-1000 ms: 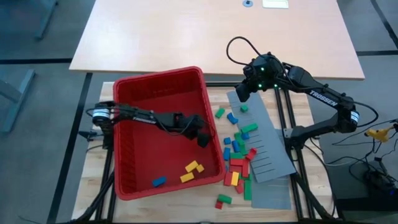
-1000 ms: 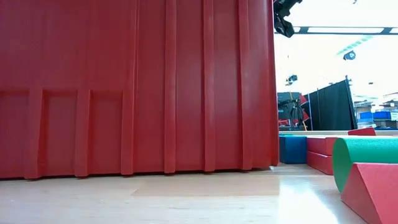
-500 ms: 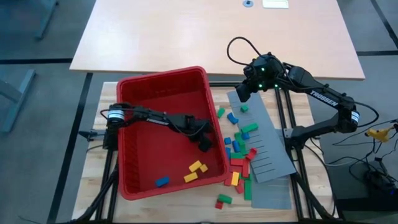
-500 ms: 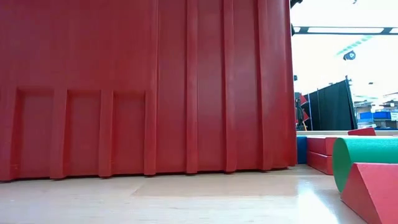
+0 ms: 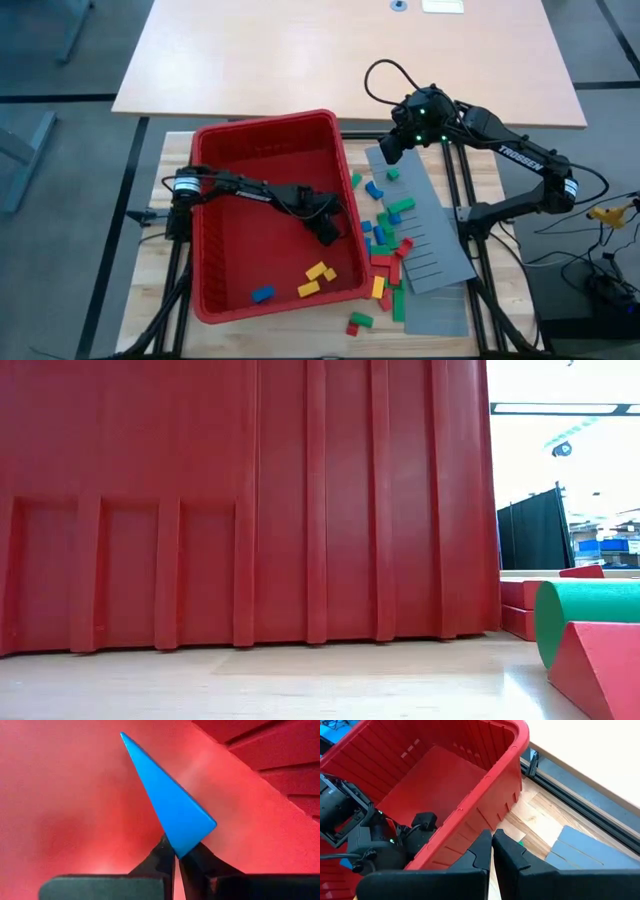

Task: Sort blocks

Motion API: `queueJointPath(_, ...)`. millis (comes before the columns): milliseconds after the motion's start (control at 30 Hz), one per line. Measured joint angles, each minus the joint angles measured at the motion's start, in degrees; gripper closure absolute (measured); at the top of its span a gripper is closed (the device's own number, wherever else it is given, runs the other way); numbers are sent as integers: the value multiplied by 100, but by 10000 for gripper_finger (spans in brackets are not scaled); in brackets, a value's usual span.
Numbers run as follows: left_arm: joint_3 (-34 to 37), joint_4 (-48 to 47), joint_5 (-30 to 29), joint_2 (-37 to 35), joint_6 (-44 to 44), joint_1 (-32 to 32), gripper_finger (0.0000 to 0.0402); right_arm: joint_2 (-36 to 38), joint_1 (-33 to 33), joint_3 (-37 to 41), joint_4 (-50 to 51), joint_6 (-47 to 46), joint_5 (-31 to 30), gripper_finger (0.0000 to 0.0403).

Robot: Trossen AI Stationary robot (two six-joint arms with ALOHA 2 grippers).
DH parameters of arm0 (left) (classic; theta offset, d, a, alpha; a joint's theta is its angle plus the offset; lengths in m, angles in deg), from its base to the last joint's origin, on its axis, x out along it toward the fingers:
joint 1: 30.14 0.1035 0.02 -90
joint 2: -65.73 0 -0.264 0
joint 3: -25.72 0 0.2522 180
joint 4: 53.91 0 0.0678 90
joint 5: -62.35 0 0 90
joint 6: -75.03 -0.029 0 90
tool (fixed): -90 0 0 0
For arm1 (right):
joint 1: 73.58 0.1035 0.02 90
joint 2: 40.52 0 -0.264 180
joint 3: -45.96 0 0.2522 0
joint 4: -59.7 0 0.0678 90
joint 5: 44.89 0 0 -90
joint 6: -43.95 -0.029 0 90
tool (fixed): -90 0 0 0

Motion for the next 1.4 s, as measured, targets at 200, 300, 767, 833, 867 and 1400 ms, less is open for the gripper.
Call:
queueJointPath(200,17,-155,-9,-94,-76,0,401,0,0,0,4,0,0,403)
queueJointPath(300,20,-207,-33,-241,-124,1,401,0,2,0,4,7,0,403)
queueJointPath(767,17,-507,-750,-1587,-124,25,401,0,0,0,1,61,-3,403)
queueJointPath(833,15,-548,-827,-1815,-139,33,401,0,0,0,0,61,-2,403)
queueJointPath(867,15,-548,-878,-1930,-175,37,401,0,0,0,0,61,-2,403)
queueJointPath(1400,-437,884,-612,-2597,-1421,24,401,0,0,0,-124,46,-6,403)
